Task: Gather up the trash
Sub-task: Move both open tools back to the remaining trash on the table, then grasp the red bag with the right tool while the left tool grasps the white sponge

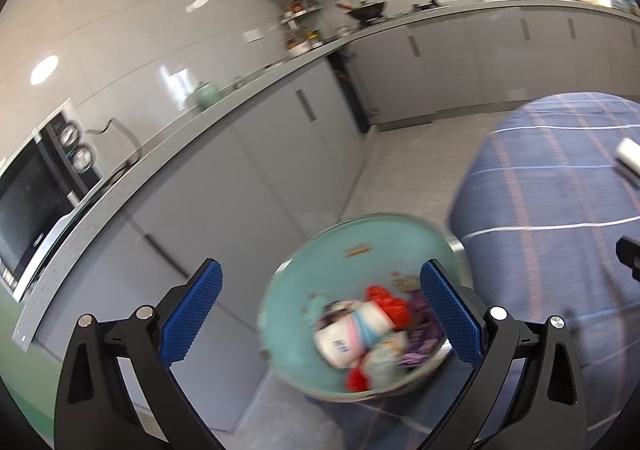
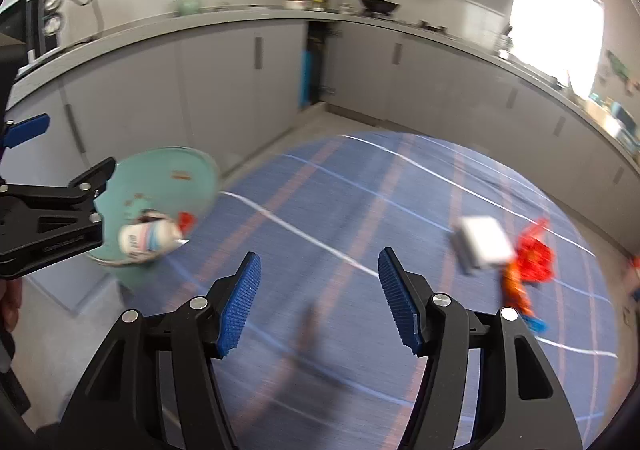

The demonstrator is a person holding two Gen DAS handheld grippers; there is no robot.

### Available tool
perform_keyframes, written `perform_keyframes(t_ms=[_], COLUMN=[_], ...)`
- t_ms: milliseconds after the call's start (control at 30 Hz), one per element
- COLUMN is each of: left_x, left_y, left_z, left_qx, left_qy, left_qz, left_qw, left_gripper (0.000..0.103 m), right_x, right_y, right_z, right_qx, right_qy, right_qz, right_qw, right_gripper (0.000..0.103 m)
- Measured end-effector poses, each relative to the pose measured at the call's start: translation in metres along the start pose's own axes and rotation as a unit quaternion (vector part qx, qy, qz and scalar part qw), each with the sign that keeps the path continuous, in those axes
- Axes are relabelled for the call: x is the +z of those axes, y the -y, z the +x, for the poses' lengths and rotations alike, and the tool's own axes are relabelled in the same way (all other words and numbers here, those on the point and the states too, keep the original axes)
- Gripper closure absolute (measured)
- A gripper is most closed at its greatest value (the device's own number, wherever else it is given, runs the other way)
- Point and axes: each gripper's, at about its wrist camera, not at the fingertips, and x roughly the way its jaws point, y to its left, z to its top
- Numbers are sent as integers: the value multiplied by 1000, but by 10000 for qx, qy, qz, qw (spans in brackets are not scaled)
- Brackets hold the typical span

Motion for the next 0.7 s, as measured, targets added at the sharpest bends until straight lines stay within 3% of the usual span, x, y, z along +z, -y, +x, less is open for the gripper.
perform_keyframes(t_ms=[367, 700], left_x=[32, 52], left_y=[104, 165], left_z=[-22, -24], left_qx=[-761, -1280], left_qy=[395, 451], left_qz=[633, 943], left_qw=[9943, 9862], left_gripper=[6, 6], right_x=[-35, -41], right_y=[117, 165], right_z=[6, 29], right_qx=[-1093, -1158], right_qy=[-393, -741], right_qz=[880, 1210], right_qw=[9893, 9831], right_gripper=[41, 42])
